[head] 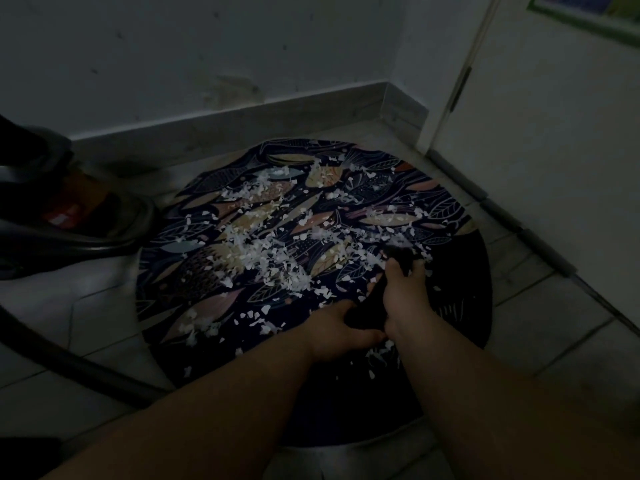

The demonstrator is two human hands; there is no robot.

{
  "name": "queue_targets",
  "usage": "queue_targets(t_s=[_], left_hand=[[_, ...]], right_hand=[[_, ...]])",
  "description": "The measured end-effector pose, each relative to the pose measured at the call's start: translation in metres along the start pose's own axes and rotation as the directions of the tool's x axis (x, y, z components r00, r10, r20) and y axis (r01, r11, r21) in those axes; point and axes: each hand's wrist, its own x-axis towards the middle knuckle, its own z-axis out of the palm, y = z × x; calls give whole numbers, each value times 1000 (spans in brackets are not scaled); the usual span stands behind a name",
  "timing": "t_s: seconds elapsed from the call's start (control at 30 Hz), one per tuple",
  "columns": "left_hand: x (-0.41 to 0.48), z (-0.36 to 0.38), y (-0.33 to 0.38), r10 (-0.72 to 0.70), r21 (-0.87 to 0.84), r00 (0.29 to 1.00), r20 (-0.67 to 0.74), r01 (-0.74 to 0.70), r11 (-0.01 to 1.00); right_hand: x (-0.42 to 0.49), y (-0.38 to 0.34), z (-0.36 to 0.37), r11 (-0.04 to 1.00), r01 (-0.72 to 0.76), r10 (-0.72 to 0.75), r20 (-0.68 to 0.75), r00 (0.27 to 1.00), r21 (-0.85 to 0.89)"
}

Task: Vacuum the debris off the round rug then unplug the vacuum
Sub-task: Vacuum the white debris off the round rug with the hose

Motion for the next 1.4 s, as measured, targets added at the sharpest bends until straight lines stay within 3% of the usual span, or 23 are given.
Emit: queue_targets(t_s=[0.37,0.67,1.07,1.27,1.4], left_hand=[[-20,-12,13,59,120,998,-23,-56,991],[-47,45,-34,55,79,997,54,-59,995],[-113,119,-58,18,261,997,71,-36,965],[-133,140,-73,58,199,998,12,-60,978],[-136,149,-78,59,234,998,-33,-49,971]], right_hand=[[-9,-3,9,998,26,-24,-35,999,51],[-33,51,-48,999,20,-18,-61,998,34],[-82,85,-136,997,14,-5,-119,993,74],[-104,96,-161,998,10,-8,-26,1000,55],[-124,114,-159,998,-46,48,26,999,-51]])
